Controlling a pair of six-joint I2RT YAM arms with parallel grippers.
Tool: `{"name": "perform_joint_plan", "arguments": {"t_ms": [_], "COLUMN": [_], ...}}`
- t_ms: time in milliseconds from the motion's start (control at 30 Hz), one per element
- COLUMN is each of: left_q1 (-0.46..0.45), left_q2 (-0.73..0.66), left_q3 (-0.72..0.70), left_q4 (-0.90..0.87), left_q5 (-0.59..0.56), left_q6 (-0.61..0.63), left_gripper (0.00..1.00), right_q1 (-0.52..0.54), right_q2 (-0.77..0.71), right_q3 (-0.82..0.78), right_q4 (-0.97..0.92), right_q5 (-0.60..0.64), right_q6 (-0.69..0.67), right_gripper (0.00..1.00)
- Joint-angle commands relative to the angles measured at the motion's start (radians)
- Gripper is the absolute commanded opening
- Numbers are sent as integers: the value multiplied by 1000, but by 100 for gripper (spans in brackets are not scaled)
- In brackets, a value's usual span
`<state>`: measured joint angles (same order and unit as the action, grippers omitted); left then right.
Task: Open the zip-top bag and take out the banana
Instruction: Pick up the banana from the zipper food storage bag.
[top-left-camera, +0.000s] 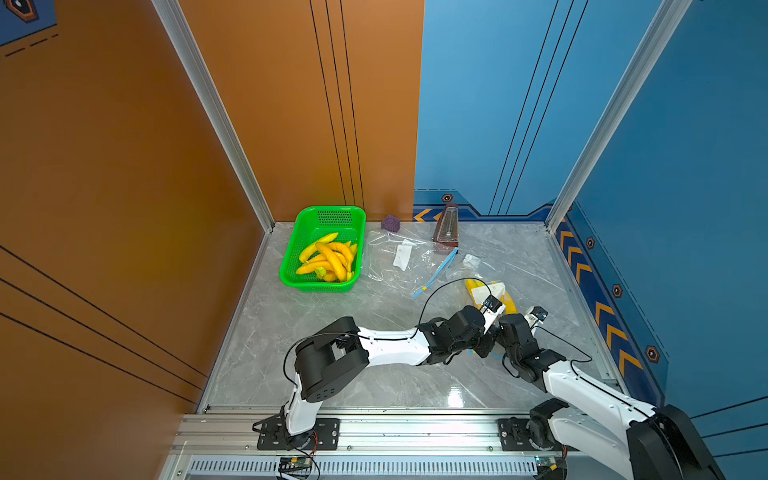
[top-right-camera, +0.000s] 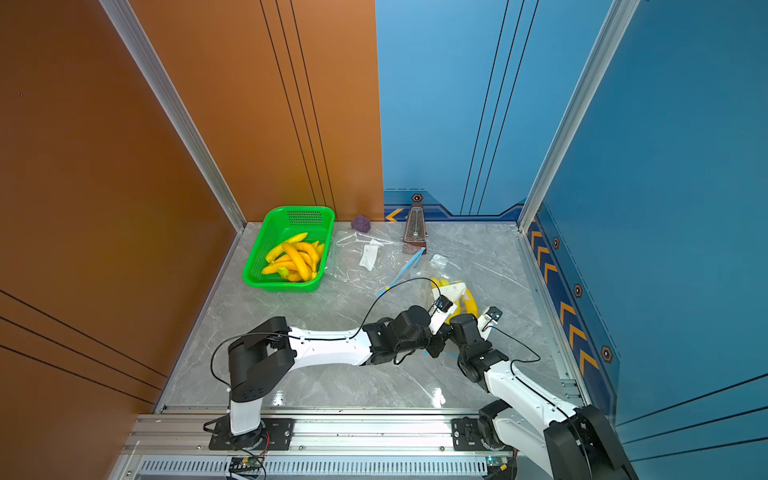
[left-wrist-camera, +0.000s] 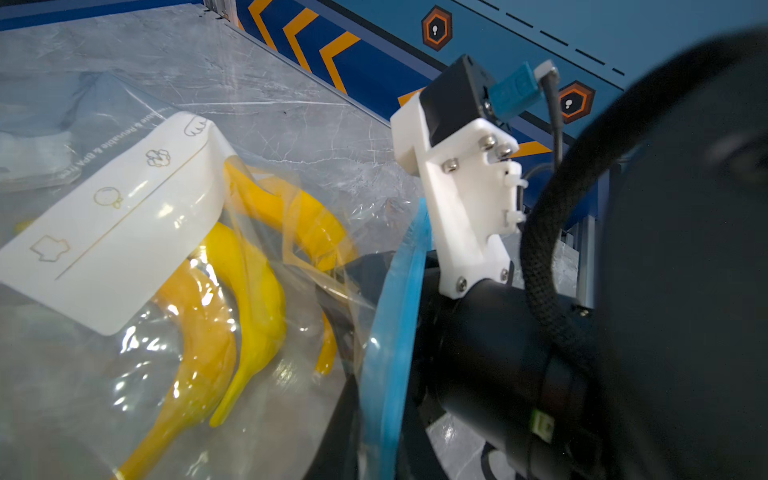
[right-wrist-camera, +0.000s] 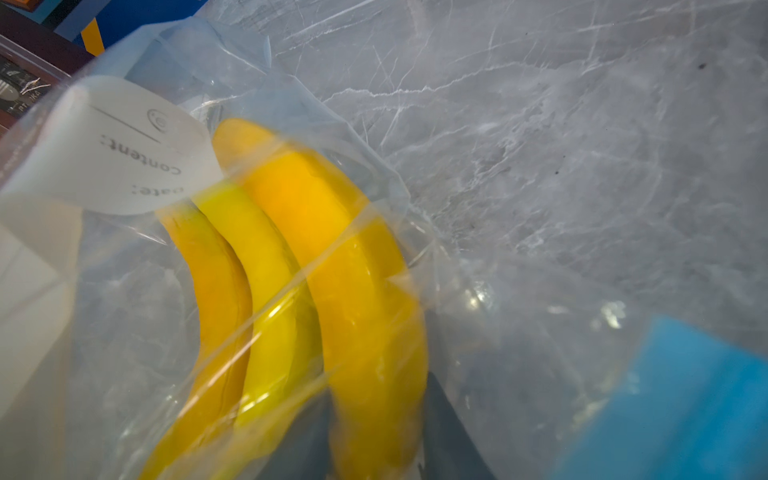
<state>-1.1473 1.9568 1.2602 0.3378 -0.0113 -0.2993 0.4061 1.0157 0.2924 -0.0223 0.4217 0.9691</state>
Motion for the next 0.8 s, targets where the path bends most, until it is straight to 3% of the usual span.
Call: {"name": "perform_joint_plan", "arguments": {"t_ms": [0,233,367,467,700,767], "left_q1": [46,79,98,103,57,44], "left_q2": [64,118,108,75,2,-23], "left_q3": [-11,16,5,-31,-55,-64], "left_q4": [-41,-41,-41,-22,-1,8], "left_q5": [-131,-132,-145,-176,-120,-101], "left_q6": [9,-56,-68,-60,-23,-20], "left_gripper": [16,7,0,0,0,5], "right_q1": [62,185,198,174,159,154], "right_q2": [-44,-161,-238,-256,-166,-151], "right_q3": [-6,-17,-50,-67,-49,-32], "right_q4": [-67,-128,-130,-134,-39,-52], "right_q5": [-150,-87,-63,-71,-113,-98], "right_q6": [22,83,81,59,-23,-33], "right_gripper": [20,21,22,22,21,20]}}
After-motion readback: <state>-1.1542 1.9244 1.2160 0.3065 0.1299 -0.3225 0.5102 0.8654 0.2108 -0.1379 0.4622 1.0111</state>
